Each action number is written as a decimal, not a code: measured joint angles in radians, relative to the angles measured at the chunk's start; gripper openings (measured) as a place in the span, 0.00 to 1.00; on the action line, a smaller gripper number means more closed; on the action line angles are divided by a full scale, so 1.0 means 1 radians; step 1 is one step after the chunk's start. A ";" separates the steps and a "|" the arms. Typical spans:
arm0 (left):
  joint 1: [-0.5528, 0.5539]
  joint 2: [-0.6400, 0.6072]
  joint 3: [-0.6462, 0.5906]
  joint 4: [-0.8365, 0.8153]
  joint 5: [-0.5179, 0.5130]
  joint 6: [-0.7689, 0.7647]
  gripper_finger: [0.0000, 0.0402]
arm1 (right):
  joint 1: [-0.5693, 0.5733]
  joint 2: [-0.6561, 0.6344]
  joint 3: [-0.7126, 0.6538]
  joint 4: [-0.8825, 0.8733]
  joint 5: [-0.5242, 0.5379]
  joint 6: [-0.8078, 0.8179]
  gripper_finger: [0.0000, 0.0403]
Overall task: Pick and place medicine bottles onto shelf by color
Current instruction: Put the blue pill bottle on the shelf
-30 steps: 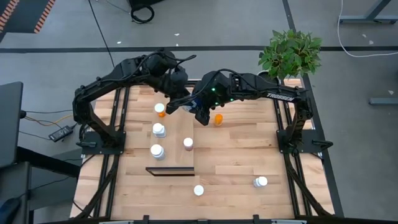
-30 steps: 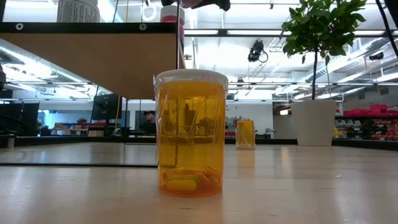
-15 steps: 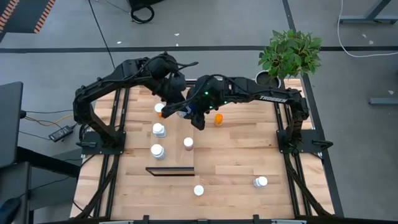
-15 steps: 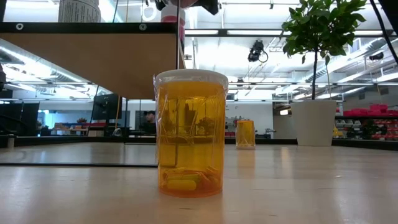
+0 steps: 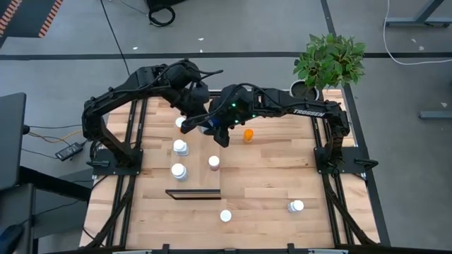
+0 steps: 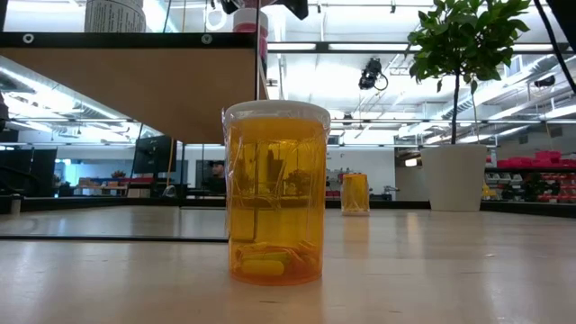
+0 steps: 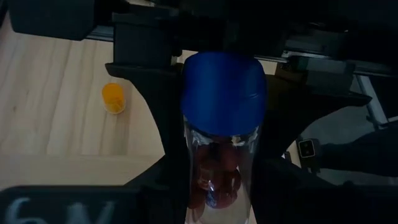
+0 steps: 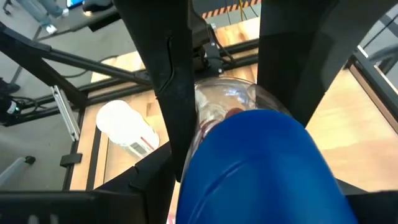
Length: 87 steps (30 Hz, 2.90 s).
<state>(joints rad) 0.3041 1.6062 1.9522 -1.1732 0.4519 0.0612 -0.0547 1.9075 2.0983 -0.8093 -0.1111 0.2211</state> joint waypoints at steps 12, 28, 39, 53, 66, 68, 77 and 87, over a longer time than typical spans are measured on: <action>0.036 -0.012 -0.001 0.063 0.001 0.007 0.32 | -0.012 -0.032 0.002 -0.021 0.022 0.027 0.53; 0.052 -0.029 -0.002 0.214 -0.004 0.030 0.33 | -0.021 -0.078 0.004 -0.021 0.065 0.031 0.53; 0.090 -0.028 -0.002 0.249 0.005 0.057 0.33 | -0.022 -0.125 0.002 -0.051 0.116 0.027 0.53; 0.115 -0.031 0.000 0.281 0.003 0.054 0.32 | -0.022 -0.146 0.000 -0.145 0.139 0.038 0.53; 0.141 -0.032 0.000 0.293 0.005 0.043 0.33 | -0.022 -0.164 0.000 -0.174 0.156 0.039 0.53; 0.156 -0.033 0.001 0.298 -0.036 0.045 0.35 | -0.020 -0.171 -0.001 -0.195 0.147 0.043 0.53; 0.234 -0.033 0.000 0.291 -0.010 0.026 0.34 | 0.001 -0.191 0.000 -0.280 0.170 0.069 0.53; 0.288 -0.108 0.000 0.251 -0.002 0.034 0.33 | 0.000 -0.191 0.000 -0.423 0.195 0.059 0.53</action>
<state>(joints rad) 0.5917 1.4984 1.9518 -0.9224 0.4498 0.0951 -0.0544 1.7164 2.0987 -1.2327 0.0843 0.2805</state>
